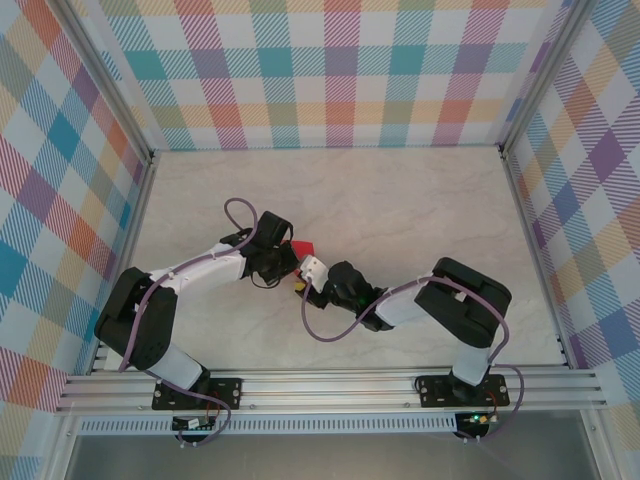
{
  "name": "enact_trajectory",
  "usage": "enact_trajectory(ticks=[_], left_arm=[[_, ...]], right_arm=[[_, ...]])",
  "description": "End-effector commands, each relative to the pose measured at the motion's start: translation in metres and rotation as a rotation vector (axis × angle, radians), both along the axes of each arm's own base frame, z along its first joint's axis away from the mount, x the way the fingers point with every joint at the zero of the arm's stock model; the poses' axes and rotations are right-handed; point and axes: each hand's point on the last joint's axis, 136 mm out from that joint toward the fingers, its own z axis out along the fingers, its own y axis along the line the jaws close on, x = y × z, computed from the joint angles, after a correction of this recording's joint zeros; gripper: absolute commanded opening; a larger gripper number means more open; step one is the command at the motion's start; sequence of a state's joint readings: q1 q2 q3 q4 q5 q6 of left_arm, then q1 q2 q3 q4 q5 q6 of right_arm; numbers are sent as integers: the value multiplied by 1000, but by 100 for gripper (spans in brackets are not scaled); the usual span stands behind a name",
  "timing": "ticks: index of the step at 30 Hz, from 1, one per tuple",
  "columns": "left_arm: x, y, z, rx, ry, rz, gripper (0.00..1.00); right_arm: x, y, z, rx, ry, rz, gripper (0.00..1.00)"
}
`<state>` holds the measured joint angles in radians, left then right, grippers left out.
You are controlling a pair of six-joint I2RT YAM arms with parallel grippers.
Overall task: Fold a paper plane with a square sheet of paper (pick it up from the middle)
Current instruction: Fold the wing for the fifth time at the center of the table.
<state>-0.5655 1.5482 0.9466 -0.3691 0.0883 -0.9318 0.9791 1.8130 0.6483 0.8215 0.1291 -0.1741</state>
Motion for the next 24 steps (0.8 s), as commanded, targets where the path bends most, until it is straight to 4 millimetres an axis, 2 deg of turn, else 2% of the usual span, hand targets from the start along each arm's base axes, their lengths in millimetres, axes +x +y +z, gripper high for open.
enact_trajectory(ticks=[1, 7, 13, 21, 24], left_arm=[[-3, -8, 8, -17, 13, -9, 2], [-3, -7, 8, -14, 15, -8, 2], [-4, -7, 7, -11, 17, -7, 2], [-4, -4, 6, 1, 20, -5, 3], [-4, -4, 7, 1, 15, -8, 7]], right_arm=[[0, 13, 4, 12, -20, 33, 43], [6, 11, 0, 15, -28, -1, 37], [8, 9, 1, 23, -29, -22, 26], [9, 7, 3, 41, -2, -39, 24], [11, 5, 3, 54, 23, -56, 18]])
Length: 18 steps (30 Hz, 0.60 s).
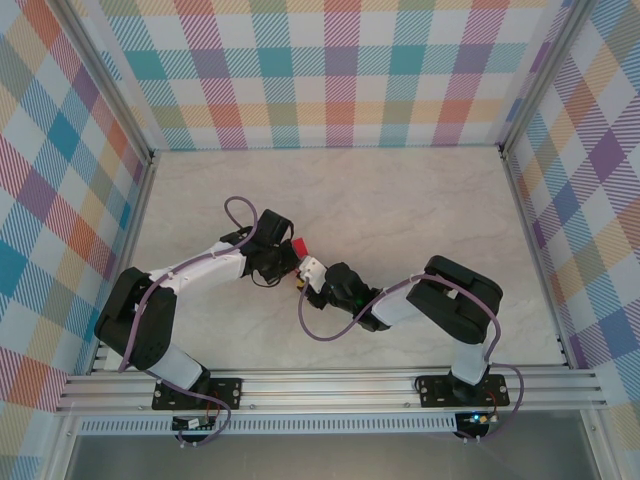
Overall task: Fold a paper plane with a square sheet of paper (pick it up from the middle)
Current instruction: Fold the wing for the fifth time at the center of the table.
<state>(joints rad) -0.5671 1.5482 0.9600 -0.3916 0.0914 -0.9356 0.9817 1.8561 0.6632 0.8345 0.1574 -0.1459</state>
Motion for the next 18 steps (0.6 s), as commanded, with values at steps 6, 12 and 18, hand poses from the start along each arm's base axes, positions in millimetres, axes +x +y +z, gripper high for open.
enact_trajectory(ticks=[6, 12, 18], left_arm=[[1, 7, 19, 15, -36, 7, 27], [3, 26, 33, 47, -96, 44, 54], [0, 35, 38, 44, -141, 66, 68]], right_arm=[[16, -10, 14, 132, 136, -79, 10], [18, -19, 11, 189, 280, -101, 8], [19, -27, 4, 236, 409, -121, 8]])
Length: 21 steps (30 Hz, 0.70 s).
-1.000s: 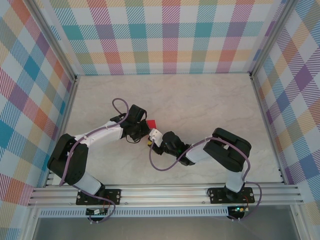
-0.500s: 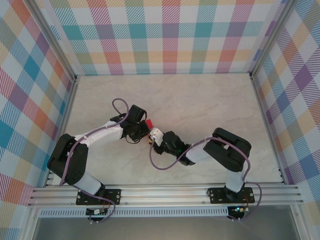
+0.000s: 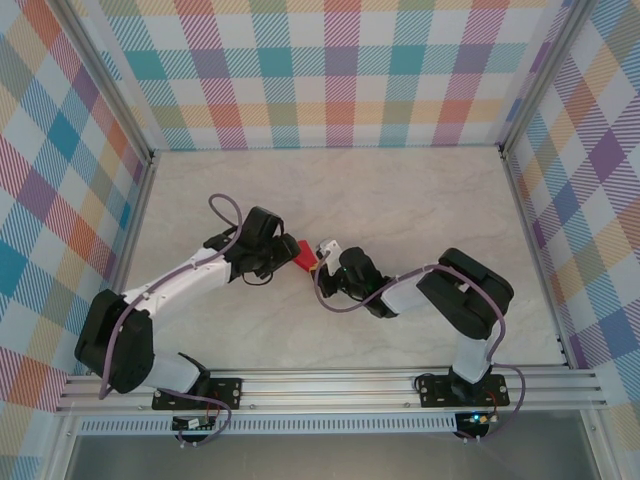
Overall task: Fold a paper plane with a square sheet of paper (pick it up from the middle)
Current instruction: Fold the wing for the fifth time at the center of the table.
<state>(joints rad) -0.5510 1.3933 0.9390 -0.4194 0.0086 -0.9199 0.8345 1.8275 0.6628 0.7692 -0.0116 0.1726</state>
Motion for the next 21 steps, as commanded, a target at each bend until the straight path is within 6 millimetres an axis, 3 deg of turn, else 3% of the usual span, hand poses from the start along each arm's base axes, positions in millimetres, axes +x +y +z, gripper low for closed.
enact_trajectory(ticks=[1, 10, 21], left_arm=[[-4, 14, -5, 31, -13, 23, 69], [-4, 1, -14, -57, -58, -26, 70], [-1, -18, -27, -112, -68, -108, 59]], right_arm=[[-9, 0, 4, 68, 107, 13, 8], [-5, -12, -7, 116, 278, -63, 14], [-2, -19, -20, 106, 408, -119, 12]])
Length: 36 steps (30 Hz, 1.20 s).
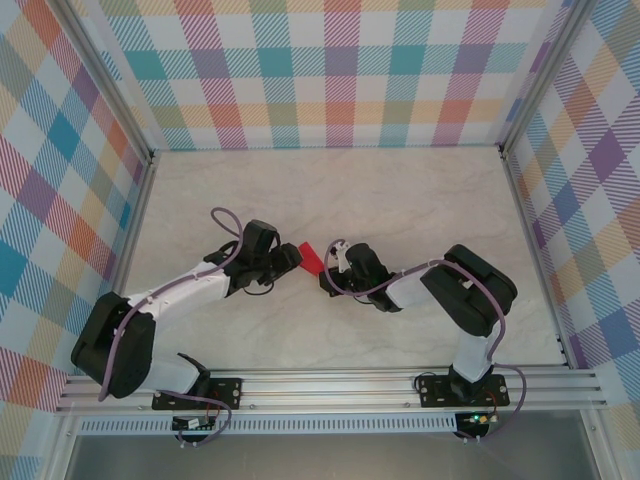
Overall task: Fold a paper plane with a square sheet of paper (pick it up from the middle)
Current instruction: Fold the wing for the fifth time at the center of the table.
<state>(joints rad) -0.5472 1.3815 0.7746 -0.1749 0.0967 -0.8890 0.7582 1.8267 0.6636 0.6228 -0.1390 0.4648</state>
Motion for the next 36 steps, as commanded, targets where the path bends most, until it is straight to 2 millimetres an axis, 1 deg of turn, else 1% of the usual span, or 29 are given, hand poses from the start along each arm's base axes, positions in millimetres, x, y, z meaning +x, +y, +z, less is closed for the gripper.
enact_trajectory(ticks=[1, 8, 12, 15, 21, 28, 36], left_arm=[[4, -6, -4, -22, -18, -40, 58], [7, -8, -7, -6, -35, -67, 56], [8, -8, -10, 3, -45, -78, 55], [8, -8, -13, 5, -49, -82, 55], [9, -10, -18, 7, -46, -95, 55], [12, -12, -20, 2, -67, -101, 54], [13, -13, -26, 0, -76, -101, 53]], right_arm=[[3, 4, 8, 41, 55, -3, 11], [6, 9, 18, 111, 136, 15, 8], [7, 13, 21, 118, 199, 26, 6], [8, 15, 22, 111, 205, 39, 4], [11, 16, 26, 136, 226, 43, 3], [15, 17, 25, 254, 365, 47, 3], [21, 16, 25, 330, 455, 36, 3]])
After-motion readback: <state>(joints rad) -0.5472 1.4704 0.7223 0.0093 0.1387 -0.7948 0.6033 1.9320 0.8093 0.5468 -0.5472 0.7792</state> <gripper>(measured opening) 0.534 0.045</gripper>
